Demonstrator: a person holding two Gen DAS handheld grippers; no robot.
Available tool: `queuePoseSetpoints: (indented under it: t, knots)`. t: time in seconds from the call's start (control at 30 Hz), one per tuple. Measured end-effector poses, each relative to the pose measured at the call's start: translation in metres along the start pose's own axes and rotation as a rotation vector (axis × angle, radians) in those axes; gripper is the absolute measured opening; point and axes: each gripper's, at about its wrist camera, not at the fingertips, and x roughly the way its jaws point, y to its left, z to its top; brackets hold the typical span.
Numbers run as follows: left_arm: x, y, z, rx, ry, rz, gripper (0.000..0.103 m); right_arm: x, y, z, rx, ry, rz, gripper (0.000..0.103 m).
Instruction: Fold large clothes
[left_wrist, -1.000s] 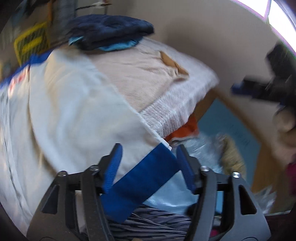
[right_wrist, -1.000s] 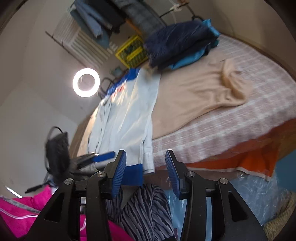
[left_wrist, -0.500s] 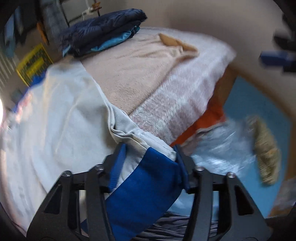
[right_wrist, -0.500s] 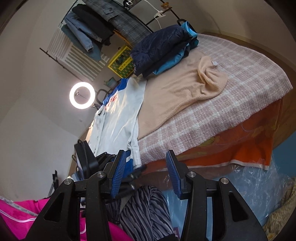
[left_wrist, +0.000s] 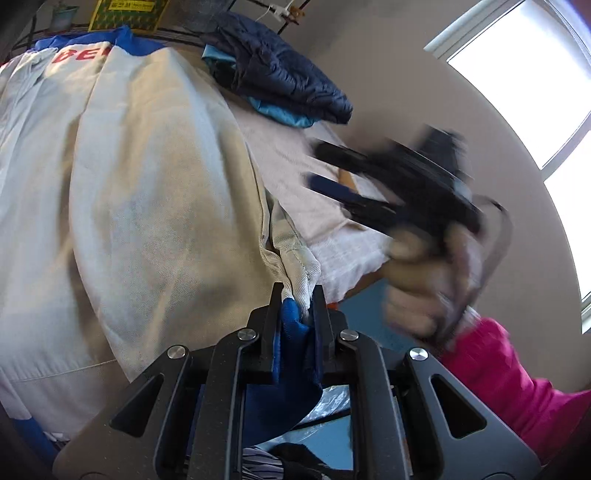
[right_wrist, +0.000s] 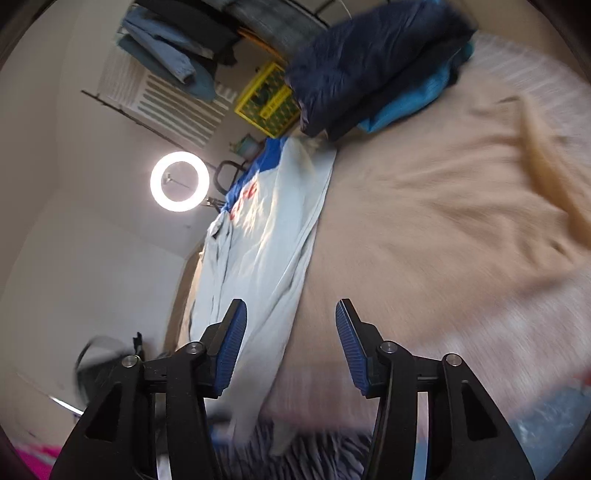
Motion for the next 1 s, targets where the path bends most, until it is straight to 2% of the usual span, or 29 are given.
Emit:
queuePoseSetpoints:
  t: [0.17, 0.37, 0.4, 0.47, 0.5, 0.53, 0.8, 1.0]
  knots:
    - [-0.016, 0.004, -0.001, -0.026, -0.038, -0.02, 0.011, 0.07, -0.012, 0.039, 0.087, 0.048, 0.023, 0.054]
    - [-0.03, 0.015, -0.007, -0.069, -0.061, -0.055, 0.011, 0.121, -0.013, 0.06, 0.142, 0.056, 0.005, 0.054]
    - [-0.034, 0.017, -0.009, -0.077, -0.067, -0.06, 0.011, 0.128, -0.013, 0.062, 0.158, 0.054, 0.009, 0.051]
    - [-0.04, 0.023, -0.009, -0.092, -0.078, -0.069, 0.011, 0.14, -0.011, 0.066, 0.189, 0.055, 0.015, 0.028]
    - [-0.042, 0.026, -0.009, -0.1, -0.084, -0.073, 0.01, 0.146, -0.008, 0.068, 0.195, 0.068, 0.013, 0.007]
    - [-0.046, 0.029, -0.01, -0.11, -0.093, -0.077, 0.01, 0.15, 0.0, 0.069, 0.183, 0.072, -0.015, 0.005]
    - [-0.069, 0.057, -0.023, -0.195, -0.144, -0.115, 0.01, 0.15, 0.111, 0.076, -0.216, 0.066, -0.281, 0.003]
    - [-0.096, 0.082, -0.042, -0.267, -0.197, -0.115, 0.01, 0.193, 0.178, 0.054, -0.478, 0.138, -0.414, 0.003]
